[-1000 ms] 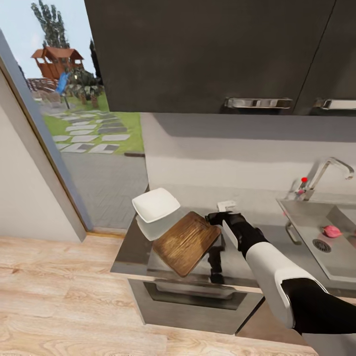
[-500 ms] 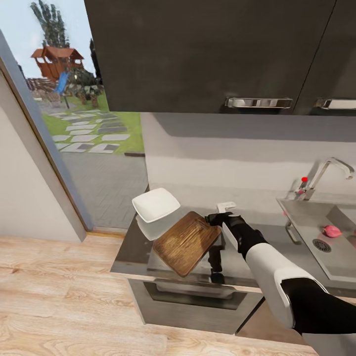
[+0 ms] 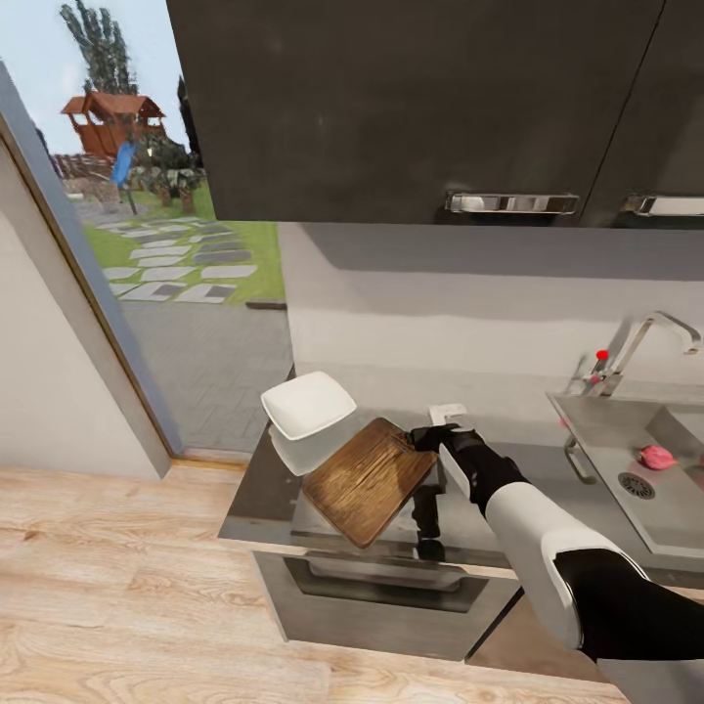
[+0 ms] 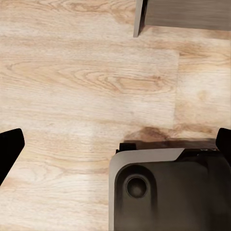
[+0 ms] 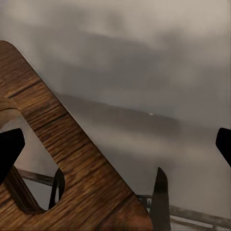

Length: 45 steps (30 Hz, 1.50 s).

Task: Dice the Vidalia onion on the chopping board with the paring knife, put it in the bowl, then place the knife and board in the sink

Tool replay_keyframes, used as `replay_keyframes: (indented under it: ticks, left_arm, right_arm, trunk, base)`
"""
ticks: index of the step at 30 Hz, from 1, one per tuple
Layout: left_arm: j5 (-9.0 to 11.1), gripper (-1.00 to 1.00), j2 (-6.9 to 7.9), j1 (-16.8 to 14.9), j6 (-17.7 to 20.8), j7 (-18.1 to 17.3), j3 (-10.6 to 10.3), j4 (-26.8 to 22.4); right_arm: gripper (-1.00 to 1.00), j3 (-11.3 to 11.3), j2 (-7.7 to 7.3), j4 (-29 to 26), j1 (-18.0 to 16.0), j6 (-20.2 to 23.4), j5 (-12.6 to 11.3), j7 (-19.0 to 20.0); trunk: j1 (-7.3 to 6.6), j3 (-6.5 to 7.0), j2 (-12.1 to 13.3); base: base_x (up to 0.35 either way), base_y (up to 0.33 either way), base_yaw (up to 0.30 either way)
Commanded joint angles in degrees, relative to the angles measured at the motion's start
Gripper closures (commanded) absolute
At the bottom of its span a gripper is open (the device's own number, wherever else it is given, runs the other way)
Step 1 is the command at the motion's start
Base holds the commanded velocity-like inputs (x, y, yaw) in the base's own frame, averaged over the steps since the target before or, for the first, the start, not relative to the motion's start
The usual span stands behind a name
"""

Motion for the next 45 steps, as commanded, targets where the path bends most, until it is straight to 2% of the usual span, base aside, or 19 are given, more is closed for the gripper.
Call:
replay_keyframes:
  ticks: [1, 11, 45]
  left_arm:
    - [0.0, -1.00, -0.01, 0.0, -0.1, 0.0, 0.0, -0.1]
    - [0.0, -1.00, 0.00, 0.0, -0.1, 0.0, 0.0, -0.1]
    - [0.0, -1.00, 0.01, 0.0, -0.1, 0.0, 0.0, -0.1]
  right_arm:
    - [-1.00, 0.2, -0.01, 0.0, 0.0, 0.4, 0.4, 0.0]
    - [-1.00, 0.3, 0.06, 0.1, 0.0, 0.4, 0.4, 0.1]
    - [-1.00, 0.3, 0.08, 0.9, 0.0, 0.3, 0.4, 0.1]
  trunk:
    - [0.03, -0.10, -0.1]
    - [0.03, -0.58, -0.1]
    - [0.03, -3.63, -0.1]
  base:
    - [0.000, 0.000, 0.000]
    - [0.000, 0.000, 0.000]
    - [0.000, 0.000, 0.000]
